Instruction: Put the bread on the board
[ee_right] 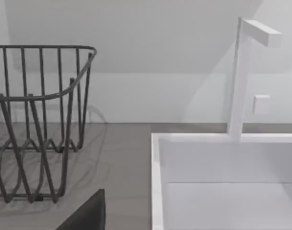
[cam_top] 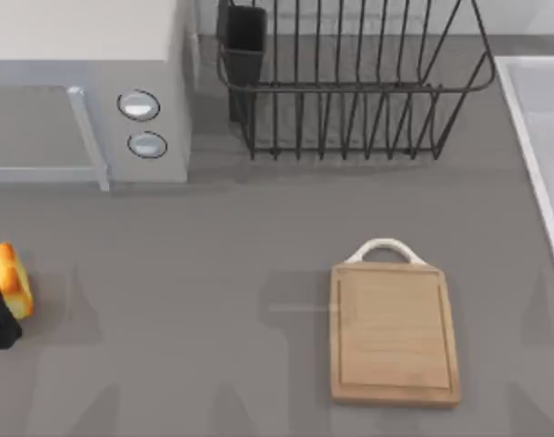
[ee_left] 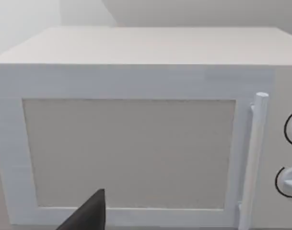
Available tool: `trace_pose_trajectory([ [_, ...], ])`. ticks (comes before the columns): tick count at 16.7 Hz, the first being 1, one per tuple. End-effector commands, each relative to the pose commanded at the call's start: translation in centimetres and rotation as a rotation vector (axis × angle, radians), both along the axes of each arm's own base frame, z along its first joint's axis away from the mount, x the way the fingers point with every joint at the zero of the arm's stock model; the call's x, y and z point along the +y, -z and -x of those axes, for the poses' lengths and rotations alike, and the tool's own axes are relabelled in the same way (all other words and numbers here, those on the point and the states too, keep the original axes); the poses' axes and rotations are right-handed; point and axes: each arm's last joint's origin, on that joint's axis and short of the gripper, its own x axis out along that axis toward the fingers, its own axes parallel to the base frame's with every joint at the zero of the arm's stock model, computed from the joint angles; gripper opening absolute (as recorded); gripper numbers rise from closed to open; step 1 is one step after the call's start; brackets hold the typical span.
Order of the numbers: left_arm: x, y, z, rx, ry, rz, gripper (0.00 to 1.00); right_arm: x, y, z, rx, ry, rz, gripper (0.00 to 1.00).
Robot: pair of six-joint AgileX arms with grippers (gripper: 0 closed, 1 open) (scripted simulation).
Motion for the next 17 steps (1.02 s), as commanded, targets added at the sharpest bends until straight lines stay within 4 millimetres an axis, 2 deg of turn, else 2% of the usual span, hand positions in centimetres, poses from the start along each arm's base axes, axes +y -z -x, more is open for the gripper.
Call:
trace_pose_trajectory([
  [4,0.0,-0.6,0.0,0.026,-0.002,-0.030,1.00,0.0,0.0,0.0,0.000,0.000,0.000,1.00],
  [9,0.1,-4.1,-1.1,0.250,0.023,-0.247,1.00,0.0,0.0,0.0,0.000,0.000,0.000,1.00],
  [13,0.4,-6.2,-4.9,0.598,0.137,-0.485,1.00,0.0,0.0,0.0,0.000,0.000,0.000,1.00],
  [17,0.8,-5.9,-10.4,0.972,0.369,-0.691,1.00,0.0,0.0,0.0,0.000,0.000,0.000,1.00],
])
